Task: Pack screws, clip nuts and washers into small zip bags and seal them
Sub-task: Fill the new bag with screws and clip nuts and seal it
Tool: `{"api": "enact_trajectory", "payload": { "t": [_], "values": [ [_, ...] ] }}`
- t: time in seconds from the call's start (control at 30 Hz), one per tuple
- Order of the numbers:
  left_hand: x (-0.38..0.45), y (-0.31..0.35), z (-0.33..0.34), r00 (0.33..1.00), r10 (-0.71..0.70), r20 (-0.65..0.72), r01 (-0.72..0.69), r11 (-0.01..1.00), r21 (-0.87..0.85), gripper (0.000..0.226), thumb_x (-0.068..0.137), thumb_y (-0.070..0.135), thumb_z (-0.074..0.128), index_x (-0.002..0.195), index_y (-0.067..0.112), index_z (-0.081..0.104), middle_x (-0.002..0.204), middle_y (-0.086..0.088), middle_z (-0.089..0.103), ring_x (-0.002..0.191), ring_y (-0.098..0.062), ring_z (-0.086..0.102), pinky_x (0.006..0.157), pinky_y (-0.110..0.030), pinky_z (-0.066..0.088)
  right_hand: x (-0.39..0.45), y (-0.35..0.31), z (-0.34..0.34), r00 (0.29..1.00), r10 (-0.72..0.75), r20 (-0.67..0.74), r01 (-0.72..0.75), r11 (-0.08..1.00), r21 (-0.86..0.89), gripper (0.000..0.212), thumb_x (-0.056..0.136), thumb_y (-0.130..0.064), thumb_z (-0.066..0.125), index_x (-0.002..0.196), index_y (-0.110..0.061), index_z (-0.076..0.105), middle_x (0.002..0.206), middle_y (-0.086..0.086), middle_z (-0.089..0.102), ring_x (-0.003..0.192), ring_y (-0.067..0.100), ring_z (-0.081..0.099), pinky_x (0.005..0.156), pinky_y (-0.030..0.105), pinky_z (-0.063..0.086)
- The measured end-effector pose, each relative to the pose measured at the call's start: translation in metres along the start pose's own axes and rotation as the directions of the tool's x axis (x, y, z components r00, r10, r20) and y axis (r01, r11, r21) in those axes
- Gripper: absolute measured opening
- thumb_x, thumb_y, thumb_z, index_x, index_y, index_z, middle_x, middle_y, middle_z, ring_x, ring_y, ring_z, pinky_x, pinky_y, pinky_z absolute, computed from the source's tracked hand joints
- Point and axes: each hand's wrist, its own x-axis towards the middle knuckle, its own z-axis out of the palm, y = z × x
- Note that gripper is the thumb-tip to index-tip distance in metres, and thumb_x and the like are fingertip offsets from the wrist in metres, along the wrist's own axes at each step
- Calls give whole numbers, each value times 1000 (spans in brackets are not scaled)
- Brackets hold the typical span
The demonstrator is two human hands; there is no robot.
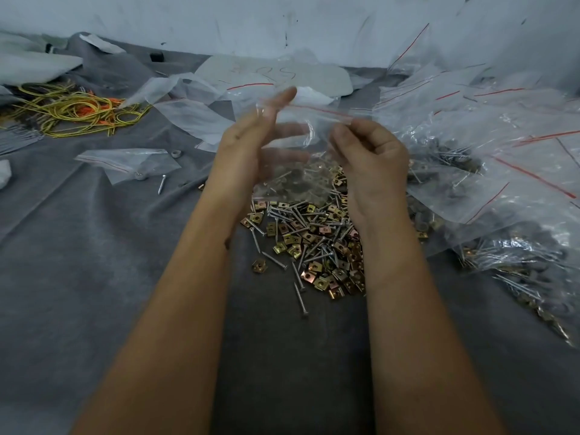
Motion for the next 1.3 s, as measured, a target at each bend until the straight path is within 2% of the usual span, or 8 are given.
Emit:
{"api": "enact_trajectory", "payload": {
  "t": [0.1,0.2,0.3,0.43,0.53,0.67,0.9,1.3],
  "values": [
    [10,1,4,998,-17,-68,16,1000,-13,23,101,39,48,113,36,67,101,-5,75,69,-22,65,56,-30,50,1,0,-1,999,34,-22,-32,998,49,10,86,0,68,87,-10,71,74,-1,71,70,8,66,67,20,53],
    [14,-16,7,961,-63,-268,81,995,54,15,96,24,62,88,17,73,79,-3,74,70,-26,63,70,-48,51,1,9,-4,994,68,-86,-77,992,-105,7,87,-5,69,90,-10,71,78,2,68,74,11,63,75,29,56],
    [10,-31,5,946,-90,-312,104,994,27,16,93,16,66,78,13,71,66,1,69,62,-14,65,57,-30,52,0,15,-4,989,85,-121,-104,982,-158,5,88,-8,69,88,-13,71,78,2,67,78,14,62,84,36,56],
    [3,-41,1,939,-97,-329,87,995,-46,12,94,20,65,86,21,74,77,0,73,75,-17,68,72,-40,55,-2,17,-3,989,74,-125,-94,981,-168,17,89,-9,67,77,-20,69,63,-5,63,64,9,59,65,22,48],
    [2,-44,-2,932,-65,-355,41,996,-76,9,96,20,62,92,23,69,77,1,71,76,-18,66,75,-40,54,-4,17,-2,988,81,-132,-100,984,-150,22,89,-6,66,72,-20,66,62,-3,61,61,12,56,58,20,47],
    [3,-45,-2,929,-56,-366,24,995,-92,8,95,19,64,90,21,69,79,4,71,77,-15,65,80,-40,53,-5,19,-2,987,74,-145,-96,984,-153,20,87,-3,67,73,-17,67,67,0,60,69,17,54,65,26,48],
    [2,-42,-4,934,-47,-354,8,994,-111,16,94,17,64,81,14,72,74,5,69,70,-10,62,71,-30,52,-6,20,-2,991,92,-93,-107,978,-178,18,86,-8,71,74,-22,71,69,-4,64,73,13,57,68,25,48],
    [1,-41,-1,937,-68,-344,-6,978,-209,7,92,13,64,90,13,70,77,5,69,73,-8,63,69,-25,53,-5,20,-1,995,77,-58,-84,988,-129,18,86,-2,68,77,-18,69,66,-8,64,66,6,58,69,22,51]
  ]
}}
